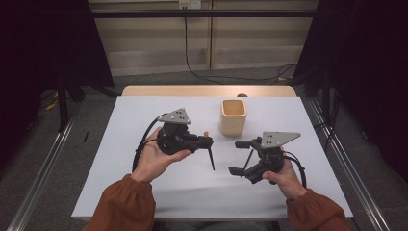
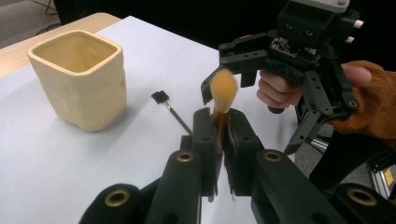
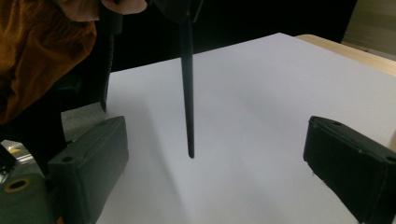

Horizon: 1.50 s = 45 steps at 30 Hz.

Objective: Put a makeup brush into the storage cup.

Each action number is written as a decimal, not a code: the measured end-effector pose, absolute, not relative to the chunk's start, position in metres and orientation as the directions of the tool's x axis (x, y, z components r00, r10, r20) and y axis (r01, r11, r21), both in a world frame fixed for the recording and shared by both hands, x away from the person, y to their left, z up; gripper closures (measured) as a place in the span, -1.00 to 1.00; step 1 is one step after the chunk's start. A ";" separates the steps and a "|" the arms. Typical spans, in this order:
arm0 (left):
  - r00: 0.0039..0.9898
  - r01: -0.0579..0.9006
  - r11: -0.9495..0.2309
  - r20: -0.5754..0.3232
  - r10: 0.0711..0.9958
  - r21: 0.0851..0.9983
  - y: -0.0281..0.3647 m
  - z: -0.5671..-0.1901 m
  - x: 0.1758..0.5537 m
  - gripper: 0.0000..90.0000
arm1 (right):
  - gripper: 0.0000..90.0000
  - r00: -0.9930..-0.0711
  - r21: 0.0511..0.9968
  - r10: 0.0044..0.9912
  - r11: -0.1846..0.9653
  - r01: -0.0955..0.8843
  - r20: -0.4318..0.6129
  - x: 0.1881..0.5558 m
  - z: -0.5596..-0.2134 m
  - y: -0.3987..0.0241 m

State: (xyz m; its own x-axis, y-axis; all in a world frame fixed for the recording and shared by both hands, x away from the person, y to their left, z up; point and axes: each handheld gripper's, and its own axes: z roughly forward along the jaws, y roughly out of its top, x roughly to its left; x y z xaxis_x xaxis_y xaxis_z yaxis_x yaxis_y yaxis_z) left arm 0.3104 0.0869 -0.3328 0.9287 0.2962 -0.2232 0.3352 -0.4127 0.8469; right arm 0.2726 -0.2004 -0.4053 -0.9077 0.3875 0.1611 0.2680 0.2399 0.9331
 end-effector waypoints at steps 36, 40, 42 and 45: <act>0.929 0.339 -0.400 -0.235 0.286 0.852 0.070 -0.342 0.311 0.87 | 0.60 -0.931 0.931 0.309 0.239 0.276 0.196 0.291 -0.407 -0.172; 0.930 0.336 -0.404 -0.231 0.286 0.851 0.069 -0.343 0.311 0.88 | 0.61 -0.928 0.934 0.319 0.231 0.273 0.193 0.291 -0.407 -0.172; 0.930 0.335 -0.403 -0.231 0.285 0.852 0.069 -0.343 0.311 0.88 | 0.62 -0.927 0.934 0.322 0.228 0.275 0.194 0.292 -0.407 -0.173; 0.929 0.340 -0.400 -0.237 0.284 0.851 0.069 -0.345 0.311 0.87 | 0.65 -0.927 0.935 0.321 0.224 0.275 0.196 0.292 -0.407 -0.173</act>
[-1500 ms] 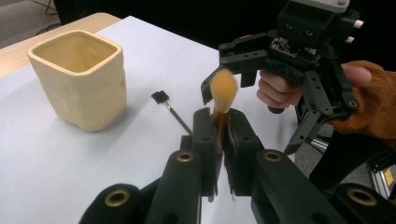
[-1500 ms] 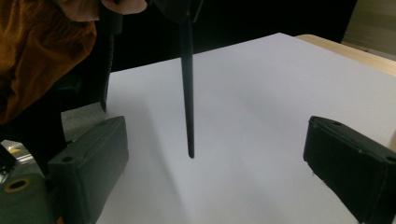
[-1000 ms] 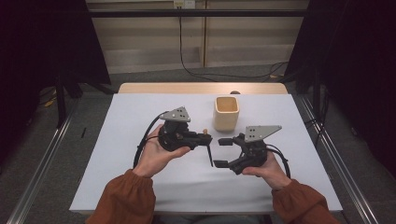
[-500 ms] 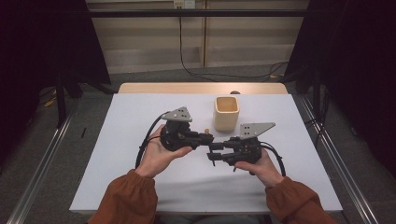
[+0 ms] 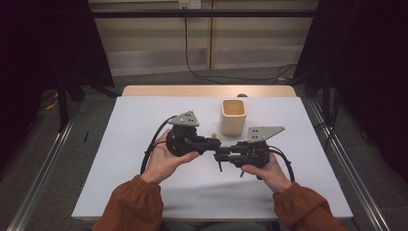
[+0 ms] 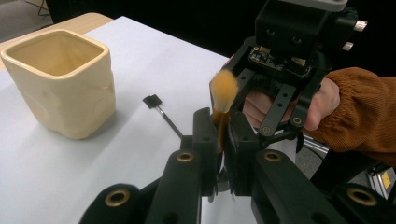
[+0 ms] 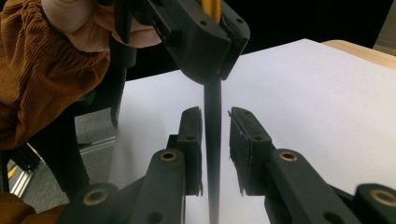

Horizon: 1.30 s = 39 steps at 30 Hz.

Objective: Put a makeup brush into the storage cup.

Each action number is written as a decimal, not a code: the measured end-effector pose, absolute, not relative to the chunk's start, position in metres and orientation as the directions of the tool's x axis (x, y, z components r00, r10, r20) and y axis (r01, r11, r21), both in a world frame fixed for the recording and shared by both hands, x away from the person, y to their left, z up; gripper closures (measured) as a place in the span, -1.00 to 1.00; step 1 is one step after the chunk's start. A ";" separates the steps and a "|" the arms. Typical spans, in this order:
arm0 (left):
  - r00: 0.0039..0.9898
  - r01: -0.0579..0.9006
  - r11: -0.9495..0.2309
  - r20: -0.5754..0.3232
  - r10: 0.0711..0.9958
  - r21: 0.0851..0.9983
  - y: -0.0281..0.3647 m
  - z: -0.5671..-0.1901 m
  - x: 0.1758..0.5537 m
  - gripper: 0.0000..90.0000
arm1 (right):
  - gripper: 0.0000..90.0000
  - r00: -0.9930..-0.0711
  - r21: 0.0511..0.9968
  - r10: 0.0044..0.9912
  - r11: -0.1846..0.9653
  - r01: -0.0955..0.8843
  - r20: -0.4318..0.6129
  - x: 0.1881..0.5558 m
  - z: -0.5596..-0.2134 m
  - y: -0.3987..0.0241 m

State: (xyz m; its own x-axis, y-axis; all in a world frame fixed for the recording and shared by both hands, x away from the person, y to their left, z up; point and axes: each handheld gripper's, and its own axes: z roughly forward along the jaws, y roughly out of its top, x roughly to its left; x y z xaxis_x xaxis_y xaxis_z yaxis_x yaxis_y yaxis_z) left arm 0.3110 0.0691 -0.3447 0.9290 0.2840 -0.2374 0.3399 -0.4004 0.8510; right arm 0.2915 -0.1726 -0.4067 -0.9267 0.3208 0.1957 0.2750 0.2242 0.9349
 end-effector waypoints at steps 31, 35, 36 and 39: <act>0.929 0.328 -0.349 -0.232 0.289 0.878 0.072 -0.358 0.312 0.66 | 0.86 -0.924 0.934 0.332 0.232 0.273 0.188 0.292 -0.408 -0.171; 0.927 0.317 -0.324 -0.220 0.304 0.891 0.076 -0.361 0.311 0.45 | 0.86 -0.926 0.933 0.329 0.233 0.272 0.188 0.292 -0.409 -0.171; 0.925 0.316 -0.315 -0.218 0.310 0.895 0.077 -0.361 0.310 0.40 | 0.86 -0.924 0.933 0.331 0.232 0.276 0.191 0.292 -0.409 -0.170; 0.921 0.313 -0.303 -0.209 0.330 0.900 0.081 -0.362 0.310 0.15 | 0.86 -0.924 0.934 0.332 0.231 0.274 0.189 0.292 -0.409 -0.171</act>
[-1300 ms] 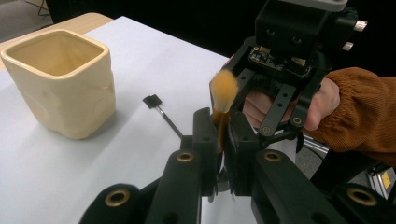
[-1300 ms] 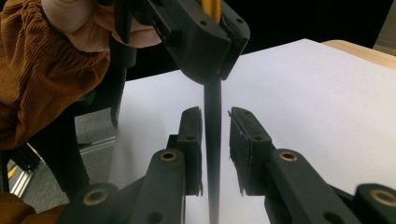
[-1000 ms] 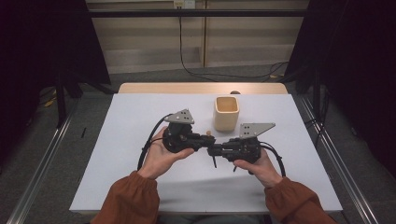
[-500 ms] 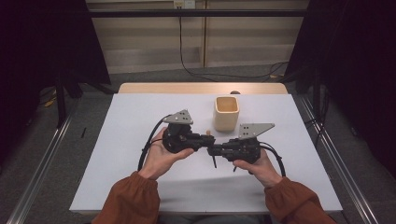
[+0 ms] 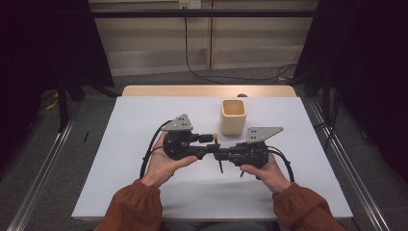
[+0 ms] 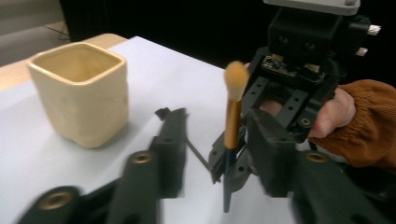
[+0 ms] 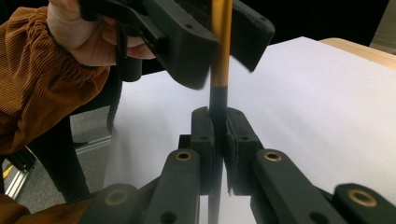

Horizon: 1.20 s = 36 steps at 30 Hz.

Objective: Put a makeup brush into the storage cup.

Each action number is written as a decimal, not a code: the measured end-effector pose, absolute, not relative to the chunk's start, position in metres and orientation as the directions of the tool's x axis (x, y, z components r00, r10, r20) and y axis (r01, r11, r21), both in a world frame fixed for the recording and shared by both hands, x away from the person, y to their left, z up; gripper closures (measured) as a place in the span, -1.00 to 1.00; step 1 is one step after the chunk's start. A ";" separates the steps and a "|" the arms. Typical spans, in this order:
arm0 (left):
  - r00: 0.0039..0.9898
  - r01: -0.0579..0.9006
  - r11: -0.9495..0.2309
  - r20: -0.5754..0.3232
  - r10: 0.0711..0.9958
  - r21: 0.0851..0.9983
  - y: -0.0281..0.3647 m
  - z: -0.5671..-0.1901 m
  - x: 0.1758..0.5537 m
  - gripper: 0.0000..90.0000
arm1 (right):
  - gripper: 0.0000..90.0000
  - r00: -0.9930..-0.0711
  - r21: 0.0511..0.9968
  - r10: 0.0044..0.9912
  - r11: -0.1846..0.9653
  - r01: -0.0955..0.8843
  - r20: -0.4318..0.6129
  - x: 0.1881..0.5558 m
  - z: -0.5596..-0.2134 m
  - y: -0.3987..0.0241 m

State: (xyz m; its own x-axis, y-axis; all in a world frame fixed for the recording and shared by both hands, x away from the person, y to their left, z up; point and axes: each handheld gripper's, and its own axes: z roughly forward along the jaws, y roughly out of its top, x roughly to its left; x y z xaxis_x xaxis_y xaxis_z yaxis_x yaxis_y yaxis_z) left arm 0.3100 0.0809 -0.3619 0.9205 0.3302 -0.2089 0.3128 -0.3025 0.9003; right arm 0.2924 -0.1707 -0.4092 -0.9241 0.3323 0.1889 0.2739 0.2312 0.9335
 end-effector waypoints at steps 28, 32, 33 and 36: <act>0.857 0.323 -0.194 -0.199 0.476 0.926 0.116 -0.375 0.302 -0.94 | 0.86 -0.916 0.937 0.351 0.210 0.280 0.195 0.291 -0.407 -0.179; 0.850 0.318 -0.190 -0.190 0.491 0.929 0.123 -0.379 0.301 -0.94 | 0.86 -0.915 0.937 0.356 0.211 0.279 0.192 0.291 -0.407 -0.181; 0.856 0.312 -0.193 -0.188 0.481 0.930 0.127 -0.380 0.301 -0.93 | 0.86 -0.915 0.937 0.356 0.210 0.278 0.192 0.291 -0.407 -0.181; 0.856 0.293 -0.185 -0.172 0.487 0.938 0.137 -0.384 0.296 -0.94 | 0.86 -0.913 0.938 0.361 0.209 0.278 0.190 0.290 -0.406 -0.183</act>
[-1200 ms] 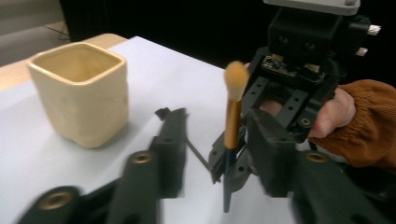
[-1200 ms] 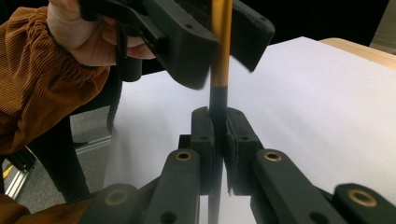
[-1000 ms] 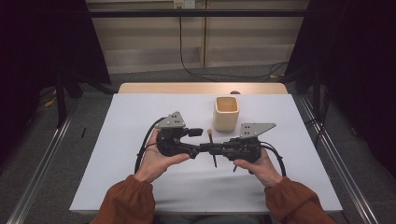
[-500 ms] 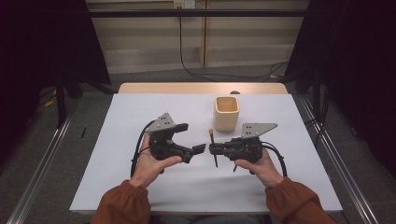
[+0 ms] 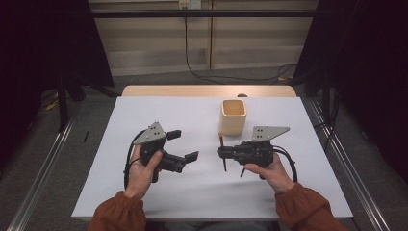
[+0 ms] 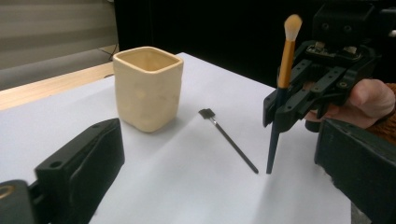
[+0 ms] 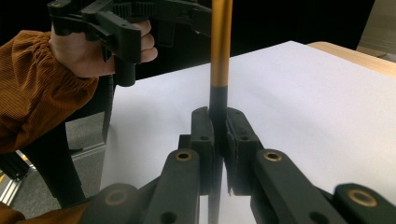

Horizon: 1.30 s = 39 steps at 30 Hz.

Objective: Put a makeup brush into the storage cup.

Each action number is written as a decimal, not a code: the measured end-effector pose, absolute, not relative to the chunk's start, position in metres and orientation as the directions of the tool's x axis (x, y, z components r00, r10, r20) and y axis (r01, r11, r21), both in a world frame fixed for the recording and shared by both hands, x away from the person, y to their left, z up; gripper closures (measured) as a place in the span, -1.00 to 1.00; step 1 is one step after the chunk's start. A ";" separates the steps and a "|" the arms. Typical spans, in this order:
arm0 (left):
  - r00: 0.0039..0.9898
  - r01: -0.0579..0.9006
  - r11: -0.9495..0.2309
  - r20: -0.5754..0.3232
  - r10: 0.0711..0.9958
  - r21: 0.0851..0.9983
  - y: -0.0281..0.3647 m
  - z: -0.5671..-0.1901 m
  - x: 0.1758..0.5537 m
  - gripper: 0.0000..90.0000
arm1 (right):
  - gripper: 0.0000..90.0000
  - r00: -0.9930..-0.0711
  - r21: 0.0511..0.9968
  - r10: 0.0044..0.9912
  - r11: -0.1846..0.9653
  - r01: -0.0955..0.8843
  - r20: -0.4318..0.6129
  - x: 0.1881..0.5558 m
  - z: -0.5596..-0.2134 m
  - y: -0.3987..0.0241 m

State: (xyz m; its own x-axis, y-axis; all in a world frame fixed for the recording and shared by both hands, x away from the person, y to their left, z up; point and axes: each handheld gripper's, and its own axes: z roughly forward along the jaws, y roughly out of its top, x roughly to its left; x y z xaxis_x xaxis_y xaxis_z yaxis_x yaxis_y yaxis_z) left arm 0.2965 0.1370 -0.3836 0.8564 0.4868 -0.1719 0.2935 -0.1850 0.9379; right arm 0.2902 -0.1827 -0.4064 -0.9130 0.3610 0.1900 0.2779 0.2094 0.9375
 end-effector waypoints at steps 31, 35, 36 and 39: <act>0.728 0.277 -0.150 -0.106 0.678 0.949 0.207 -0.414 0.266 -0.97 | 0.86 -0.892 0.937 0.411 0.198 0.288 0.188 0.291 -0.404 -0.196; 0.717 0.282 -0.136 -0.115 0.687 0.950 0.214 -0.417 0.260 -0.97 | 0.86 -0.885 0.937 0.425 0.193 0.292 0.189 0.294 -0.404 -0.198; 0.716 0.285 -0.131 -0.120 0.688 0.949 0.215 -0.417 0.258 -0.95 | 0.86 -0.884 0.936 0.428 0.194 0.293 0.187 0.294 -0.404 -0.198; 0.715 0.273 -0.126 -0.113 0.690 0.954 0.219 -0.419 0.251 -0.96 | 0.86 -0.882 0.937 0.434 0.193 0.290 0.183 0.294 -0.403 -0.199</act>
State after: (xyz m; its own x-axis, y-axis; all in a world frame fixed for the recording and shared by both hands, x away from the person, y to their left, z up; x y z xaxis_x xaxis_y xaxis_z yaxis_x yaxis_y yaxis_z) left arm 0.2514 0.2188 -0.4189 0.7149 0.6900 -0.1131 0.2729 -0.1264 0.9537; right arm 0.2941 -0.1987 -0.4028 -0.8821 0.4339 0.1833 0.2898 0.1933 0.9373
